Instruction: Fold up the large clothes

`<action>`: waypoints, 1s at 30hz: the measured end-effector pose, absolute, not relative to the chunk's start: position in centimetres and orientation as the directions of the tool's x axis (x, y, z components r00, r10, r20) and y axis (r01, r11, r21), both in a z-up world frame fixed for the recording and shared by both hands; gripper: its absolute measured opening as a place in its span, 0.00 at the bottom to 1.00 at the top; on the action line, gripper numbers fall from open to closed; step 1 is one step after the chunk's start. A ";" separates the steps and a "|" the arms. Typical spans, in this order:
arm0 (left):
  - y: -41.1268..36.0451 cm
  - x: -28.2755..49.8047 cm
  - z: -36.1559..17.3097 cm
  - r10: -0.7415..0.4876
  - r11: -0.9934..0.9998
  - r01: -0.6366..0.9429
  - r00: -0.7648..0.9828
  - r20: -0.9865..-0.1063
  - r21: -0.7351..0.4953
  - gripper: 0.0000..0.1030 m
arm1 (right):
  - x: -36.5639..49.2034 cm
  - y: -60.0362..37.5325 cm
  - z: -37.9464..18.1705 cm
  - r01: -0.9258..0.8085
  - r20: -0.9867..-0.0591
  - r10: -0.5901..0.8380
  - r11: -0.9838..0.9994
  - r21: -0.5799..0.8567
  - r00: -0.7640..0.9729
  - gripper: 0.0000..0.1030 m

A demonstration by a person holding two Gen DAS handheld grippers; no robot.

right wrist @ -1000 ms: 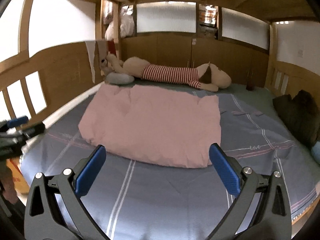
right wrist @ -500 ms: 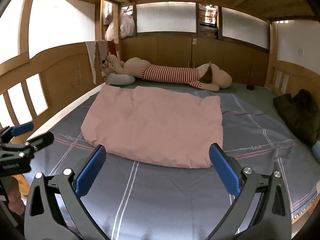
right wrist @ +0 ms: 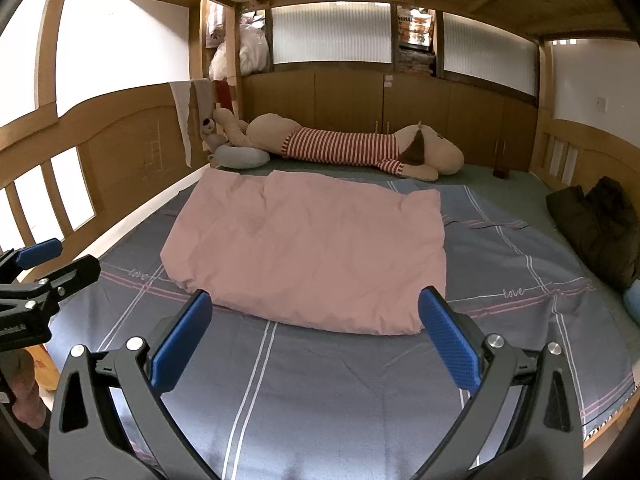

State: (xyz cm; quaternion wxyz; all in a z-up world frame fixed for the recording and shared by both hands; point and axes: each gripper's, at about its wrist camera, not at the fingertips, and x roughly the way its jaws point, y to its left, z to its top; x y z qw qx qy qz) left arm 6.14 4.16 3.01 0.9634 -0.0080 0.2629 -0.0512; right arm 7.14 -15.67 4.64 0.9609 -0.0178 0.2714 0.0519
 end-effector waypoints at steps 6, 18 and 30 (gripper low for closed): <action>4.2 6.3 2.9 -0.106 0.994 0.100 0.849 -0.518 -0.038 0.98 | 7.2 -15.8 4.6 -0.113 -0.522 0.094 0.994 -0.004 0.848 0.99; 3.8 6.5 2.8 -0.107 0.993 0.114 0.841 -0.530 -0.020 0.98 | 7.3 -15.6 4.6 -0.118 -0.526 0.096 0.993 -0.007 0.845 0.99; 3.8 6.5 2.7 -0.115 0.992 0.125 0.843 -0.525 -0.016 0.98 | 7.4 -15.6 4.5 -0.118 -0.528 0.096 0.993 -0.008 0.844 0.99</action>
